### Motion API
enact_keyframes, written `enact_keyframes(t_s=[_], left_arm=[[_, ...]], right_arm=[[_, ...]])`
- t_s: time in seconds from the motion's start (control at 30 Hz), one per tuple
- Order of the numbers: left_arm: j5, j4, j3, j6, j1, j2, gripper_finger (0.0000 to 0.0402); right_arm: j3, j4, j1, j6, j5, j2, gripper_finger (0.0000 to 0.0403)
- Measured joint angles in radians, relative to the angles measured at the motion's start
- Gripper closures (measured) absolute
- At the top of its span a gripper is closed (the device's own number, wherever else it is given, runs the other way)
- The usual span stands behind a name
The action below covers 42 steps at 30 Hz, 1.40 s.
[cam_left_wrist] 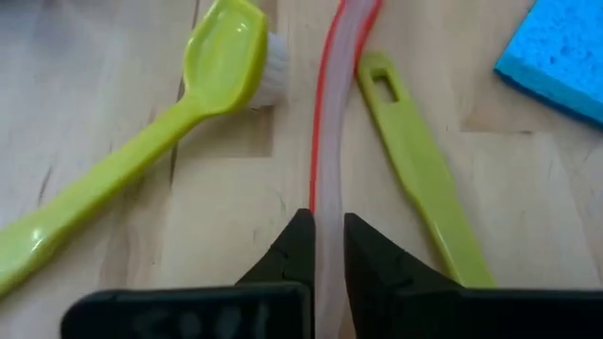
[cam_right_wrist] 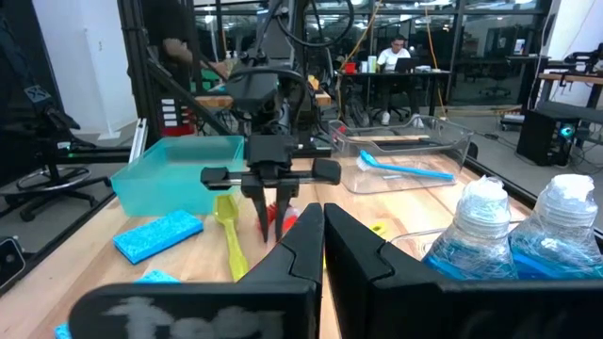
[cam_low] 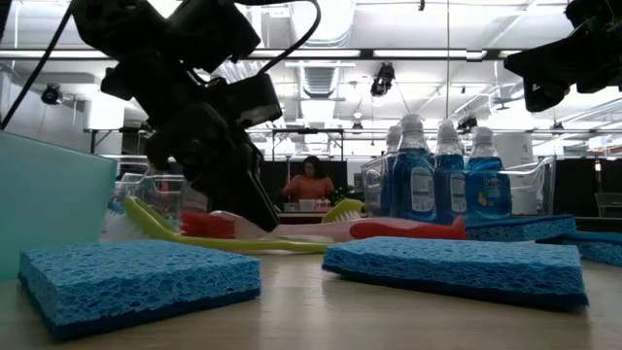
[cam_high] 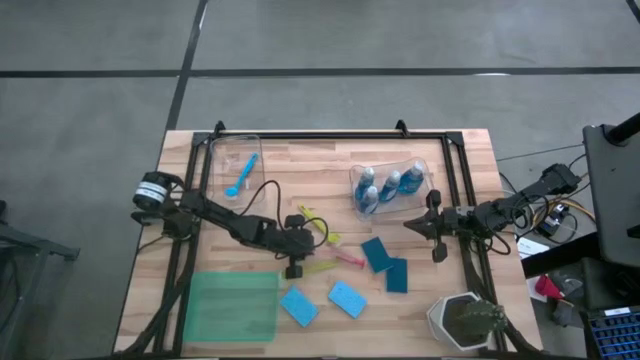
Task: Pick & Place Kitchen Sink Supplies
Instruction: Put the orange dish brush into the left transparent bin
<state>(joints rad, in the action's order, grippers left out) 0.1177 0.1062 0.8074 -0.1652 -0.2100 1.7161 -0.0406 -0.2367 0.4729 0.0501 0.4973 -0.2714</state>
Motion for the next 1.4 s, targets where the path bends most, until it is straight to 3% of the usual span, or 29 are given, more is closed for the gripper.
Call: enact_keyframes(t_s=[0.17, 0.3, 0.63, 0.77, 1.1, 1.4], left_arm=[[-0.006, -0.003, 0.004, -0.020, 0.007, -0.004, 0.0376], [-0.008, -0.032, 0.026, -0.012, 0.008, -0.015, 0.0400], [-0.010, -0.061, 0.047, -0.009, 0.008, -0.035, 0.0399], [-0.010, -0.063, 0.045, -0.012, 0.008, -0.035, 0.0370], [-0.021, -0.061, 0.042, -0.013, 0.008, -0.013, 0.0248], [0.018, -0.058, 0.041, -0.029, 0.008, 0.035, 0.0236]], right_arm=[[0.000, 0.000, 0.000, 0.001, 0.000, 0.000, 0.0394], [0.000, 0.000, 0.000, 0.001, 0.000, 0.000, 0.0394], [0.000, 0.000, 0.000, -0.001, 0.000, 0.000, 0.0394], [0.000, 0.000, 0.000, 0.000, 0.000, 0.000, 0.0394], [0.000, 0.000, 0.000, 0.000, 0.000, 0.000, 0.0394], [0.000, 0.000, 0.000, 0.000, 0.000, 0.000, 0.0394]])
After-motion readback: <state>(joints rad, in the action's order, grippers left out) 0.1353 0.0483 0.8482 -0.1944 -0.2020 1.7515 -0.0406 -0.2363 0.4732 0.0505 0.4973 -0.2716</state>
